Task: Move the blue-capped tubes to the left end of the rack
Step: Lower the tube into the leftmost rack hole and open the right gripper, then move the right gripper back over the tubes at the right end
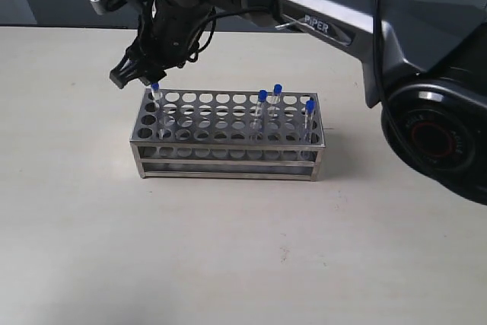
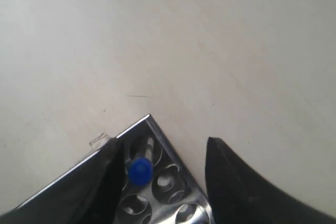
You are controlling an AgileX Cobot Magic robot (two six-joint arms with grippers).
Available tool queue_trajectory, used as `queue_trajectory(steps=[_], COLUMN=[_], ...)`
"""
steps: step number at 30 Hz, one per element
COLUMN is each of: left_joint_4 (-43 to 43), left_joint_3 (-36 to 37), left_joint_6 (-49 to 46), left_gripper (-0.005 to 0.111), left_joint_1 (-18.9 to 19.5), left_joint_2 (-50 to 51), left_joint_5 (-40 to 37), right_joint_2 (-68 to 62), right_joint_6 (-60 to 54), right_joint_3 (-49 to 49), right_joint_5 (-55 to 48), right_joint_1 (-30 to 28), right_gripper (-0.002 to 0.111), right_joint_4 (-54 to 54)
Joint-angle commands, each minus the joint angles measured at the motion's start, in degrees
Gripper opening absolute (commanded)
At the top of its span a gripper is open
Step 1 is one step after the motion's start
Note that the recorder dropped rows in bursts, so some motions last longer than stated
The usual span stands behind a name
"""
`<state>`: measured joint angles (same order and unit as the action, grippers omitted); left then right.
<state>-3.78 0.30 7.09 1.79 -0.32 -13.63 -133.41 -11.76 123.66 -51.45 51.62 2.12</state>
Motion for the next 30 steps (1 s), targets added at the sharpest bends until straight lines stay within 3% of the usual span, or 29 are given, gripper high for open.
queue_trajectory(steps=[1,13,22,30], left_joint_4=[-0.1,-0.1,-0.1,-0.1], left_joint_3=[-0.3,-0.3,-0.3,-0.3], left_joint_6=[0.0,0.0,0.0,0.0], left_gripper=[0.001,0.001,0.001,0.001], left_joint_1=[-0.4,-0.4,-0.4,-0.4], left_joint_2=[0.3,0.3,0.3,0.3], left_joint_5=[0.4,0.4,0.4,0.4], right_joint_2=[1.3,3.6,7.5,6.9], right_joint_6=[0.2,3.8,12.9,14.9], right_joint_3=[0.2,0.2,0.2,-1.3], right_joint_5=[0.6,-6.8,-18.5,-18.5], right_joint_1=[-0.3,-0.3,-0.6,-4.8], right_gripper=[0.048,0.048,0.047,0.047], right_joint_4=[-0.2,-3.0,-22.7,-16.6])
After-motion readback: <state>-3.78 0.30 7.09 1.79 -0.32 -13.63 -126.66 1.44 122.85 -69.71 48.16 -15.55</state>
